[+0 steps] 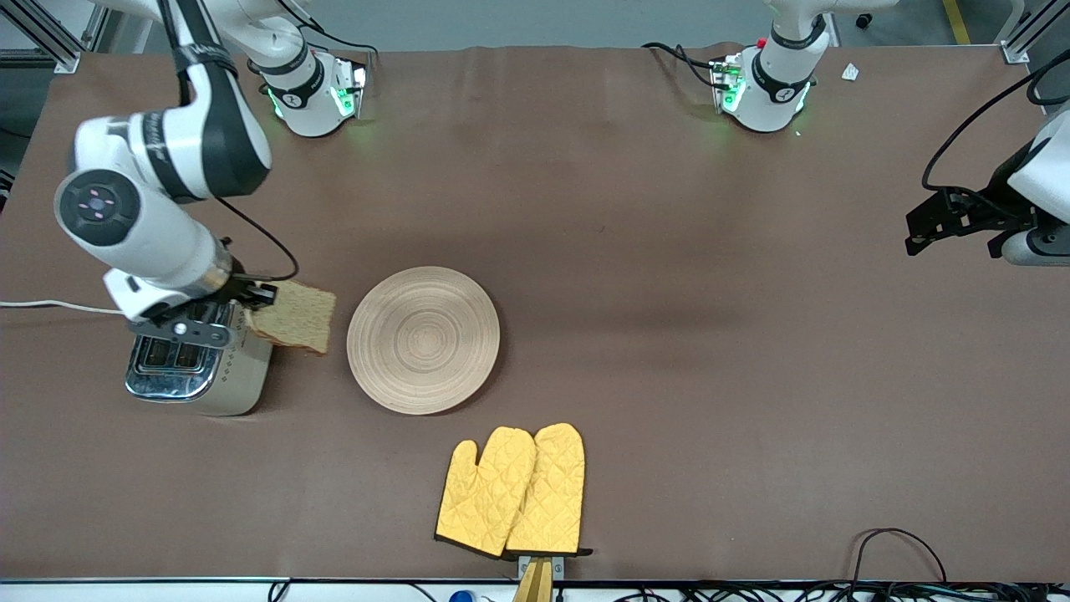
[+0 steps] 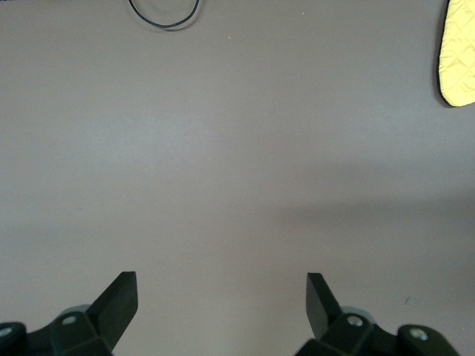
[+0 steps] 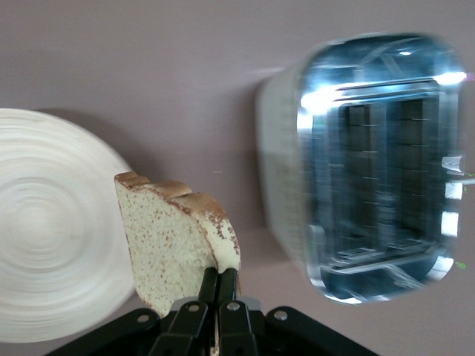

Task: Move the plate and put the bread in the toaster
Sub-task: 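Lift the bread with the right gripper and carry it above the toaster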

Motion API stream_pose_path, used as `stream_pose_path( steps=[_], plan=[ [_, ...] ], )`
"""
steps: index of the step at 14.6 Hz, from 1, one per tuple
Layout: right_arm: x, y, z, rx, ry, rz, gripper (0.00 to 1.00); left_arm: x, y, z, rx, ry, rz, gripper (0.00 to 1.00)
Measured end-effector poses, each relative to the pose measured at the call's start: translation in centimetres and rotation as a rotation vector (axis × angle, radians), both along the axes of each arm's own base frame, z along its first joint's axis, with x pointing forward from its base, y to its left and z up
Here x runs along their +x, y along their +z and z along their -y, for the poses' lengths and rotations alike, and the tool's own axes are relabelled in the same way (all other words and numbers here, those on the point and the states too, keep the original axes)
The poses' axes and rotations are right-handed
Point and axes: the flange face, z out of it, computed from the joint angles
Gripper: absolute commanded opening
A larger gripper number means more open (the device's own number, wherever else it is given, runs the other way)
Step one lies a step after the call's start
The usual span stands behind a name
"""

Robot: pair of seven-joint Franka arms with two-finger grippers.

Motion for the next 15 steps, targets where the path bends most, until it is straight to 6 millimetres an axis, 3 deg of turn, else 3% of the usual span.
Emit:
stream_pose_path(
  steps=[4,11,13,15],
  plan=[
    [-1.5,2.7,2.2,-0.223,0.045,-0.029,0.00,0.0,-0.1,0.0,-0.011,0.003,-0.002,1.00],
    [-1.6,3.5,3.6,-0.499,0.089,-0.037,0.00,0.1,-0.2,-0.8,-0.011,0.018,-0.006,1.00],
    [-1.3,3.2,3.7,-0.552,0.071,-0.020,0.00,0.1,-0.2,-1.2,-0.011,0.025,-0.006,1.00],
    [-0.8,1.2,3.5,-0.615,0.007,-0.009,0.00,0.1,-0.2,-1.2,-0.012,0.025,-0.004,1.00]
  ],
)
